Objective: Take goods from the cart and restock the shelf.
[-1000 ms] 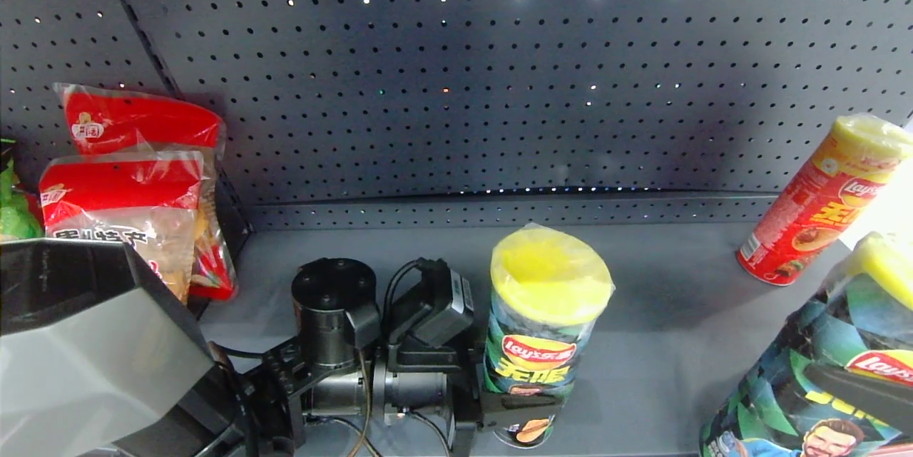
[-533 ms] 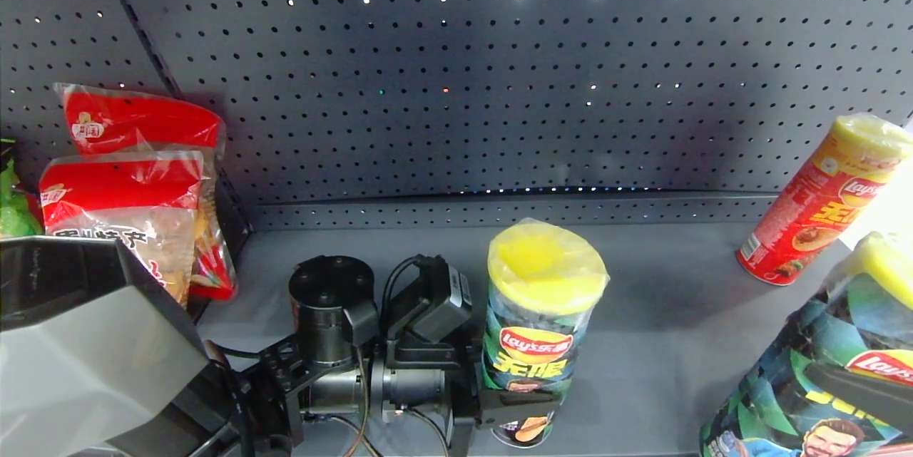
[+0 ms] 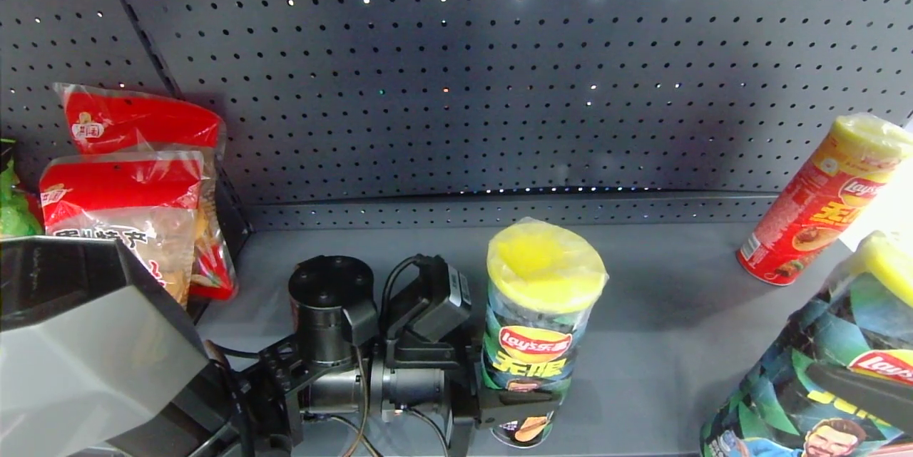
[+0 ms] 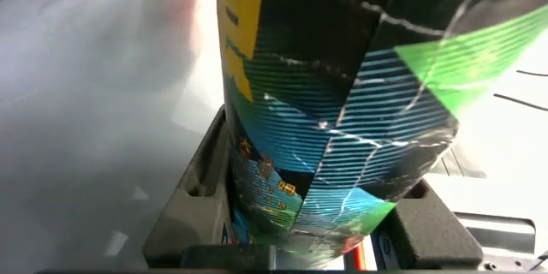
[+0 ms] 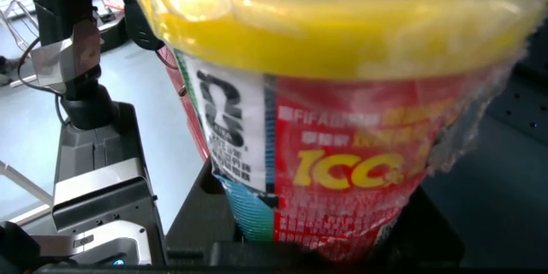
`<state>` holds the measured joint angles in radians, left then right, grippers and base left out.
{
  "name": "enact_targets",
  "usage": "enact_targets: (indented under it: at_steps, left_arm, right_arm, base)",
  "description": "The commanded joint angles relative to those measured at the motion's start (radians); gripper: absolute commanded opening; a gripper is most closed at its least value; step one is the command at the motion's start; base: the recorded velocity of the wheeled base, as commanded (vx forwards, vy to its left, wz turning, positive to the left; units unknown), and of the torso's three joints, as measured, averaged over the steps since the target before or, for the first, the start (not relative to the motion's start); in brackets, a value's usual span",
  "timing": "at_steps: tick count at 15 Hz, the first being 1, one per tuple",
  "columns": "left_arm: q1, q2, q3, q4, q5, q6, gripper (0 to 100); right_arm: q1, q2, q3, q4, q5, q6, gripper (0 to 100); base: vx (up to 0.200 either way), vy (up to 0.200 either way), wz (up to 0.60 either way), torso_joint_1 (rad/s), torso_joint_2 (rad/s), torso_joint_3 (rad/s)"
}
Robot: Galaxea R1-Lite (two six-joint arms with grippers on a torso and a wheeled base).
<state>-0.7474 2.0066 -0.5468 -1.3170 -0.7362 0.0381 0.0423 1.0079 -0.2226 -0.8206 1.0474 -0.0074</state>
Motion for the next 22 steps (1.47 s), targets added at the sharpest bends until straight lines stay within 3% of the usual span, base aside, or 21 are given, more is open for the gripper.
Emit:
enact_targets:
  at_steps: [1,4,11,12,19,22]
  left_arm:
    - [0.003,0.006,-0.018,-0.001,-0.002,0.0,0]
    - [0.01,0.004,-0.041,-0.001,-0.002,0.0,0]
    - [0.01,0.008,0.016,-0.002,-0.006,0.009,0]
    - [0.01,0.008,0.021,-0.002,-0.006,0.009,100]
    - [0.011,-0.012,0.018,-0.002,-0.005,0.009,100]
    - [0.037,-0.152,0.042,0.001,-0.003,0.005,100]
  right_arm:
    - [0.001,0.0,0.0,0.0,0.0,0.0,0]
    - [0.001,0.0,0.002,0.0,0.0,0.0,0]
    - [0.001,0.0,0.0,-0.002,0.0,0.0,0]
    - [0.001,0.0,0.002,0.0,0.0,0.0,0]
    - [0.001,0.005,0.002,0.0,0.0,0.0,0]
    - [0.001,0.009,0.0,0.0,0.0,0.0,0]
  base:
    - [0.0,0.0,0.0,0.0,0.0,0.0]
    - [0.0,0.0,0.0,0.0,0.0,0.0]
    - [0.0,0.0,0.0,0.0,0.0,0.0]
    - [0.0,0.0,0.0,0.0,0.0,0.0]
    - [0.0,0.0,0.0,0.0,0.0,0.0]
    - [0.0,0.0,0.0,0.0,0.0,0.0]
